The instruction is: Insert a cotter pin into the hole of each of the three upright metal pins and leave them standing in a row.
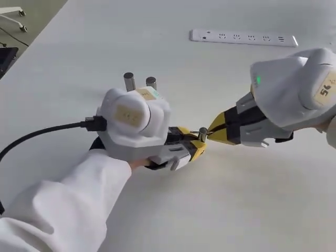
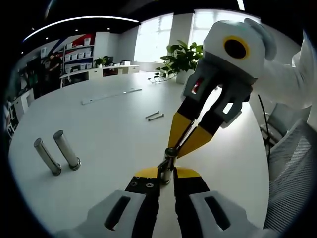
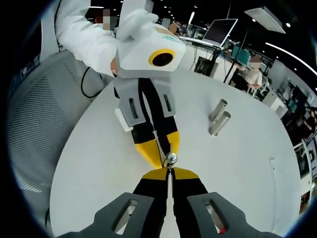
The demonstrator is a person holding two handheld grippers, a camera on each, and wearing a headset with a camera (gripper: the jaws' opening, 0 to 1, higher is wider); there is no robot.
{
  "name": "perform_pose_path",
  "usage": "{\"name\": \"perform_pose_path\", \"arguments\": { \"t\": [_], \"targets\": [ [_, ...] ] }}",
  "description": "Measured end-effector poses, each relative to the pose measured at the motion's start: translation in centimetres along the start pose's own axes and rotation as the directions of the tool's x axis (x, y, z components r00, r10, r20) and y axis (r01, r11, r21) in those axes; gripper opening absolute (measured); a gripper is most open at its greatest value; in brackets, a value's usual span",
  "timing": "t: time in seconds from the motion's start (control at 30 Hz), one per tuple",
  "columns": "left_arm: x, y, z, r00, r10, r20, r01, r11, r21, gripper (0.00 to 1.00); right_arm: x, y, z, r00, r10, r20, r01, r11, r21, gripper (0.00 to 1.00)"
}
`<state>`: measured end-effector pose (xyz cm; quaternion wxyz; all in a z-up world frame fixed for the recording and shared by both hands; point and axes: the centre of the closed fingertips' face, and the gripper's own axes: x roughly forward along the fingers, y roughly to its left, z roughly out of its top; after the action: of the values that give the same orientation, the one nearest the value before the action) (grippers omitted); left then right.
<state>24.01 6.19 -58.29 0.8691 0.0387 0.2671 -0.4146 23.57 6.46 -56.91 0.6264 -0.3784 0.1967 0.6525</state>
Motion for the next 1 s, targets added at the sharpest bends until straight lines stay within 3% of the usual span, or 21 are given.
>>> {"name": "perform_pose_path", "arguments": {
  "t": [0.27, 0.43, 0.63, 0.87, 1.0],
  "targets": [
    [-0.1, -0.2, 0.0, 0.9999, -0.012, -0.004, 0.012, 1.0, -0.003, 0.11, 0.1, -0.2, -0.3, 0.9997, 0.019, -0.013, -0.019, 0.999, 0.035, 0.0],
    [-0.2, -0.4, -0.4, 0.9996, -0.02, -0.019, 0.021, 1.0, 0.012, 0.21, 0.1, -0.3, -0.1, 1.0, 0.007, 0.0, -0.007, 0.998, 0.056, 0.06],
    [-1.0, -0.3, -0.2, 0.9995, -0.032, -0.003, 0.032, 0.999, 0.003, 0.3, -0.1, -0.5, 0.2, 0.9996, -0.009, 0.027, 0.006, 0.995, 0.103, 0.1],
    [-3.5, -1.1, 1.0, 0.9958, -0.072, 0.056, 0.072, 0.997, 0.003, 0.56, -0.3, 0.2, 1.2, 0.9942, -0.012, 0.106, -0.01, 0.978, 0.206, 0.14],
    [-5.1, -1.5, 1.7, 0.9917, -0.092, 0.09, 0.094, 0.995, -0.018, 0.7, -0.2, 0.6, 1.2, 0.9924, -0.013, 0.122, -0.016, 0.971, 0.238, 0.16]
  ]
}}
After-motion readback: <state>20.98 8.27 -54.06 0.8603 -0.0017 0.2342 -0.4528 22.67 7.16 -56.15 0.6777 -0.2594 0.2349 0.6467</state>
